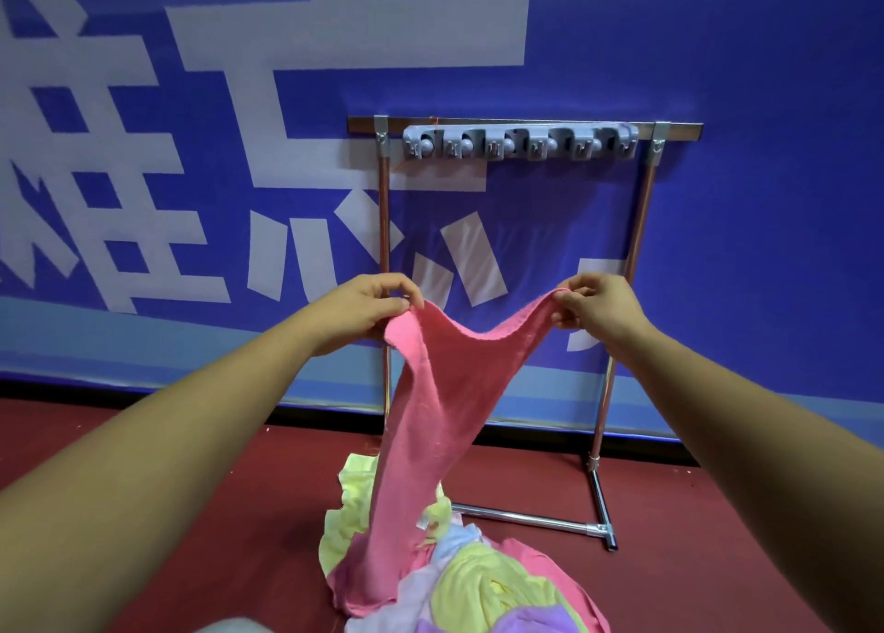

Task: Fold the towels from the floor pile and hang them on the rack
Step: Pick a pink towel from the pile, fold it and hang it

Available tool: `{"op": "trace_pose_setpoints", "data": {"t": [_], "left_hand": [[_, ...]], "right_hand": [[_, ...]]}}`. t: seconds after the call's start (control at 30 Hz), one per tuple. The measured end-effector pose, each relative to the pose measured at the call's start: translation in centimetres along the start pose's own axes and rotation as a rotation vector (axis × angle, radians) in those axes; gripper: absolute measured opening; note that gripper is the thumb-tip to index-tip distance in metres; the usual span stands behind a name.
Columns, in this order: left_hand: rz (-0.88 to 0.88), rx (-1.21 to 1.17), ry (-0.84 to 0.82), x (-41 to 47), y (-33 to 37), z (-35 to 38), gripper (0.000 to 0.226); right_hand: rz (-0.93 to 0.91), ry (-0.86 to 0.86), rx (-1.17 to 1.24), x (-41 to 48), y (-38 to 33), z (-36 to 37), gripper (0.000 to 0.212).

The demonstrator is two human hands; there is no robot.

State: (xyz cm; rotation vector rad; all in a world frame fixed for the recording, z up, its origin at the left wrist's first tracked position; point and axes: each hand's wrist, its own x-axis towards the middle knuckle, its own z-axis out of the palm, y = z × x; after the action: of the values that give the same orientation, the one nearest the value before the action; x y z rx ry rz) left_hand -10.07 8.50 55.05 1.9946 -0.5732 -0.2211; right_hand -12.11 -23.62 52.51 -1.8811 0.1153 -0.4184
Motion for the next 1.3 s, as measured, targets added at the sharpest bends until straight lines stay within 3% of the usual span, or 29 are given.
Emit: {"op": "trace_pose_setpoints", "data": {"t": [0.13, 0.2, 0.3, 0.5, 0.6, 0.7, 0.8, 0.9, 1.03, 1.13, 1.3], "left_hand": [[0.03, -0.024, -0.124, -0.2, 1.1, -0.2, 0.028], [0.064, 0.095, -0.132, -0.1, 1.5, -0.3, 0.032], [0.113, 0.339, -0.024, 0.4, 2.3, 0.0, 0.021], [0.283, 0.515, 0.181, 1.2, 2.5, 0.7, 0.004], [0.378, 0.502, 0.166, 1.5, 2.7, 1.1, 0.01], [0.347, 0.452, 0.168, 1.5, 3.5, 1.9, 0.005], [0.341, 0.516, 0.247, 2.1, 3.7, 2.5, 0.014], [0.331, 0.528, 0.27, 2.4, 3.8, 2.7, 0.017], [0.296, 0.519, 0.275, 2.3, 3.7, 2.7, 0.014], [0.265, 0.475, 0.185, 2.1, 3.4, 2.3, 0.015], [0.047, 0.54, -0.252, 1.4, 2.2, 0.6, 0.02]], "right_hand": [[0.012, -0.05, 0.115, -0.1, -0.8, 0.7, 0.008], [0.005, -0.063, 0.149, -0.1, -1.4, 1.2, 0.005], [-0.007, -0.083, 0.195, -0.2, -2.1, 1.9, 0.01], [-0.095, -0.124, 0.142, -0.6, -3.5, 3.5, 0.008], [-0.151, -0.125, 0.109, -0.8, -4.2, 4.1, 0.017], [-0.165, -0.179, 0.14, -1.5, -5.0, 4.8, 0.034], [-0.147, -0.319, 0.206, -2.2, -5.8, 5.3, 0.021], [-0.21, -0.419, 0.055, -3.0, -6.4, 5.3, 0.023], [-0.365, -0.38, -0.221, -3.5, -6.3, 5.3, 0.014], [-0.352, -0.34, -0.223, -3.5, -6.0, 5.4, 0.013], [-0.319, -0.257, -0.173, -3.1, -4.8, 5.2, 0.016]]}}
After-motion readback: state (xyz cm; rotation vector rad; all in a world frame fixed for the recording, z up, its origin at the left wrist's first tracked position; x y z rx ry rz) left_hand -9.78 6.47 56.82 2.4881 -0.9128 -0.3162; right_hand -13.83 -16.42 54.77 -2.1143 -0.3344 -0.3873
